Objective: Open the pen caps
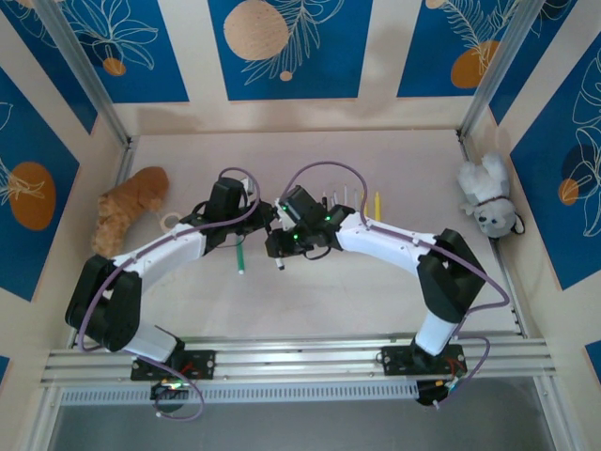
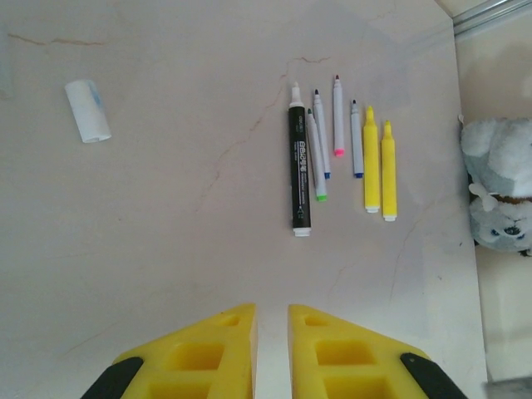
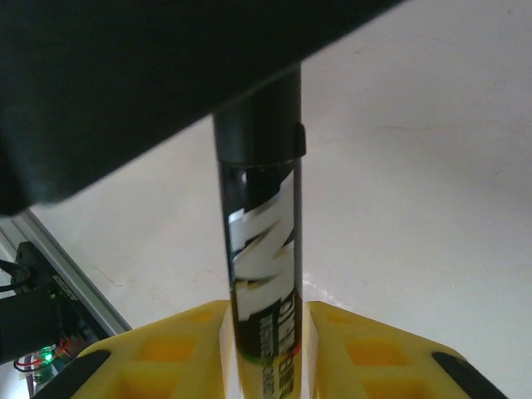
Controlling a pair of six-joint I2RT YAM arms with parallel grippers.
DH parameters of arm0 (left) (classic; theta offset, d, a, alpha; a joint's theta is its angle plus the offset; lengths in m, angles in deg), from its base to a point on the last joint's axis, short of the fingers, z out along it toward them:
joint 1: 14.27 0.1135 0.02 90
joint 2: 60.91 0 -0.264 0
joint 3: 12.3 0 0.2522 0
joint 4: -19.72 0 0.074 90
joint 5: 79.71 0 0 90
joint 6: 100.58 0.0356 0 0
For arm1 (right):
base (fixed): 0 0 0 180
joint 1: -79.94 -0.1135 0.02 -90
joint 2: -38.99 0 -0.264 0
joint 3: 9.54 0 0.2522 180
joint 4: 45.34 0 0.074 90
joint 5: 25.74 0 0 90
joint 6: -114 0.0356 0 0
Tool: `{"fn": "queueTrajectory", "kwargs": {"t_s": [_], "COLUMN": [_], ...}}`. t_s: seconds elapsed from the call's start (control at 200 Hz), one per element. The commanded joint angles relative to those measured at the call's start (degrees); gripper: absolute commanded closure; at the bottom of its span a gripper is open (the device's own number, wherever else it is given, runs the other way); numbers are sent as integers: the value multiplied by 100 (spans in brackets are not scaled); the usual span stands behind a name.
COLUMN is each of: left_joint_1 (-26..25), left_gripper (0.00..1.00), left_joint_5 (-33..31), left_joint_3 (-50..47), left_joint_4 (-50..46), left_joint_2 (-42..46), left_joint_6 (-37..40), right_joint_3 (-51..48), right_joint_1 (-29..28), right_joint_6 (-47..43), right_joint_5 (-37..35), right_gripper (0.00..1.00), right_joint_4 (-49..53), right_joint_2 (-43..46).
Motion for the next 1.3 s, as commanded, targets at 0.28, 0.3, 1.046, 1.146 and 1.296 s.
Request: {"fn": "queueTrajectory", "kwargs": {"t_s": [0.28,0.3,1.046,1.146,1.296], "left_joint_1": [-14,-1,551,432,347], "left_gripper": [100,100,100,100,100], "left_joint_5": [-61,-91,-339,-311,-254], "left_joint_3": [177,194,1060,1038,881], "left_joint_4": [-22,-26,12,-146,-236], "left_joint_2": [49,49,-942,-835,-632], "left_joint_6": [66,70,294,400,411], "right_joint_3": [6,-29,-2253,-2038,-1094], "right_joint_1": [-118,-127,-870,45,1067], "right_joint_6": [-4,1,1183,840,214], "right_joint_5": [167,183,-571,-732,-1148], "right_gripper": [100,100,100,100,100], "right_joint_4": [5,5,437,538,889], "right_joint_2": [2,24,2188,2021,1022]}}
